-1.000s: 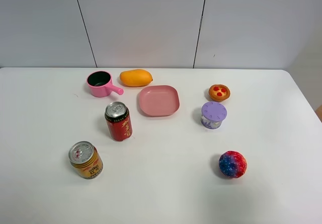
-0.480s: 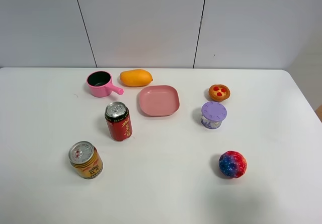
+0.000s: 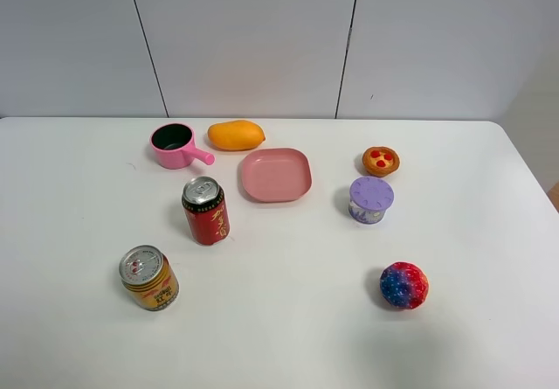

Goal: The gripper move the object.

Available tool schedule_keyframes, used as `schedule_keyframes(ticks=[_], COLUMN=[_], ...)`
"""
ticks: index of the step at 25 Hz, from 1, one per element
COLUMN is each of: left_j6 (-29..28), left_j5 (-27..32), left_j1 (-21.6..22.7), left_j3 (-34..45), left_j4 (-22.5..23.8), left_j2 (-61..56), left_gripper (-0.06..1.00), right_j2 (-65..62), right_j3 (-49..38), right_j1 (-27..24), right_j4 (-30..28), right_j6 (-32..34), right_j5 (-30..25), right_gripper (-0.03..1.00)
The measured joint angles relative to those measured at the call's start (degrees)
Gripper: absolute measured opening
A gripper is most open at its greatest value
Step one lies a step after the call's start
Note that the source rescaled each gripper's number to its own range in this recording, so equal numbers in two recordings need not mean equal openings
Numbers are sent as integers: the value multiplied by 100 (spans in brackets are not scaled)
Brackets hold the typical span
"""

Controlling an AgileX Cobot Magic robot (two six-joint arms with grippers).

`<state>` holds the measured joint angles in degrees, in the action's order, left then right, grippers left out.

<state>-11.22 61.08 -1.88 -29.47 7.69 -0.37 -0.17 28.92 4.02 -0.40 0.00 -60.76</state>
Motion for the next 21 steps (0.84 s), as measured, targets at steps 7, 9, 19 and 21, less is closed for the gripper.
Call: schedule_keyframes(ticks=[7, 9, 19, 21], left_j6=[0, 0, 0, 0], left_j5=[0, 0, 0, 0], left_j1=[0, 0, 0, 0], left_j3=[0, 0, 0, 0], left_j4=[0, 0, 0, 0], left_j2=[0, 0, 0, 0], left_gripper=[100, 100, 100, 100], right_j2=[0, 0, 0, 0], right_j3=[-36, -36, -36, -36], right_j1=[-11, -11, -11, -11], right_j4=[0, 0, 0, 0], right_j6=[0, 0, 0, 0], right_j5=[0, 0, 0, 0], right_gripper=[76, 76, 76, 76])
